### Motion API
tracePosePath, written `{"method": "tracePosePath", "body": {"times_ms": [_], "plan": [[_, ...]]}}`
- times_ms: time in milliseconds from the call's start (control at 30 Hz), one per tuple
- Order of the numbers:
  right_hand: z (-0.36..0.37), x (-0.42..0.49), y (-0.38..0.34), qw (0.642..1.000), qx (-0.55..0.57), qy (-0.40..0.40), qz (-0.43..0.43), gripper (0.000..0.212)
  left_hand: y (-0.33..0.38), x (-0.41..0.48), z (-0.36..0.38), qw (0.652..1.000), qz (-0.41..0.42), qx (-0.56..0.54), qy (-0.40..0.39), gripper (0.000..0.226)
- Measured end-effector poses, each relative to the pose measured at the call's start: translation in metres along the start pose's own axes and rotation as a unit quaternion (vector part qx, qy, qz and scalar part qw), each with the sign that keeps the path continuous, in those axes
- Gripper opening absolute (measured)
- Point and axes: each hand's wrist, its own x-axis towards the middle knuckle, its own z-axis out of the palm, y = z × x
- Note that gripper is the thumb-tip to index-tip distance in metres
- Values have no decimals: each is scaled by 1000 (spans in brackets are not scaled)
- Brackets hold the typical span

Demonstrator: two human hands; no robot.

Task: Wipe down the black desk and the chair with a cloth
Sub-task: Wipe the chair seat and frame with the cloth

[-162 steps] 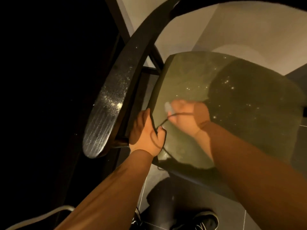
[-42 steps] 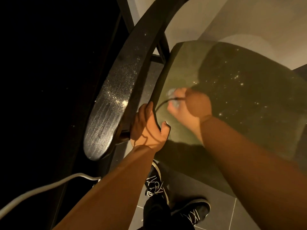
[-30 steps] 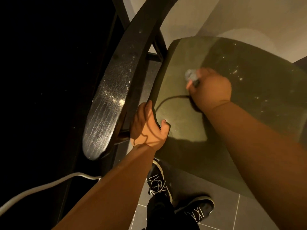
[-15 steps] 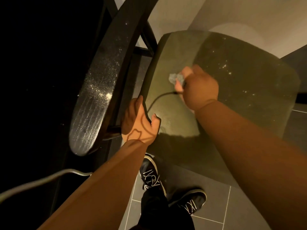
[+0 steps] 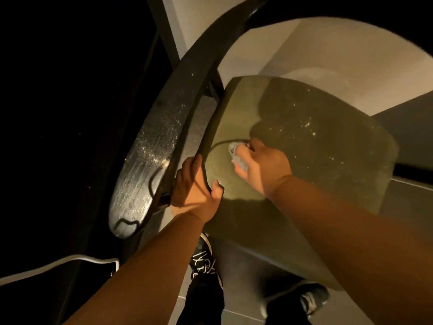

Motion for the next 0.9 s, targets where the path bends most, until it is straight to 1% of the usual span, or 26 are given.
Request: {"method": "tracePosePath", "body": {"times_ms": [33,67,133,167,200,233,267,300,367,400,433,500,567,633,667,700,767,800,867,900], "plan": [[3,2,2,1000,4,-1,-23,30,0,1,2,1000,1,-1,9,80],[3,7,7,999,5,-3,-43,34,-1,2,3,1000,5,0,17,80],[1,30,22,995,-16,-25,-91,50,-3,0,6,999,13,4,36,79],[-3,46,28,994,-22,-36,-103,47,-4,0,7,999,12,6,46,78],[-9,63,36,994,-19,-36,-103,37,-4,-1,9,998,12,8,55,78],[-15,78,43,996,-22,-34,-78,29,-4,-1,9,998,16,11,59,78],[-20,92,51,999,-27,-20,-42,28,-4,-2,10,998,19,13,58,79],[-24,100,55,1000,-20,-3,-8,30,-3,-3,9,998,19,16,54,79],[-25,101,48,999,22,31,19,33,0,-4,6,998,12,27,48,78],[-23,92,38,999,42,21,8,32,2,-4,4,998,8,32,45,78],[-19,78,26,998,62,-12,-13,32,3,-4,3,999,7,35,40,78],[-14,45,4,991,72,-67,-87,31,7,-3,2,999,-1,36,32,78],[-11,31,-2,986,66,-54,-142,31,9,-2,1,999,-11,33,28,78],[-16,50,9,982,30,-58,-179,28,11,0,-2,999,-23,24,21,77],[-18,68,19,982,1,-61,-179,29,13,3,-4,999,-33,16,14,75],[-21,89,32,986,-22,-32,-163,32,17,9,-7,999,-46,7,8,73],[-33,127,62,994,-47,48,-85,34,29,27,-11,998,-63,-17,21,66],[-39,138,71,996,-30,68,-55,33,37,39,-12,997,-72,-29,29,62],[-43,143,67,996,9,66,-53,32,51,62,-12,995,-91,-38,25,58],[-40,138,57,996,22,51,-70,32,55,69,-11,994,-101,-27,21,59]]}}
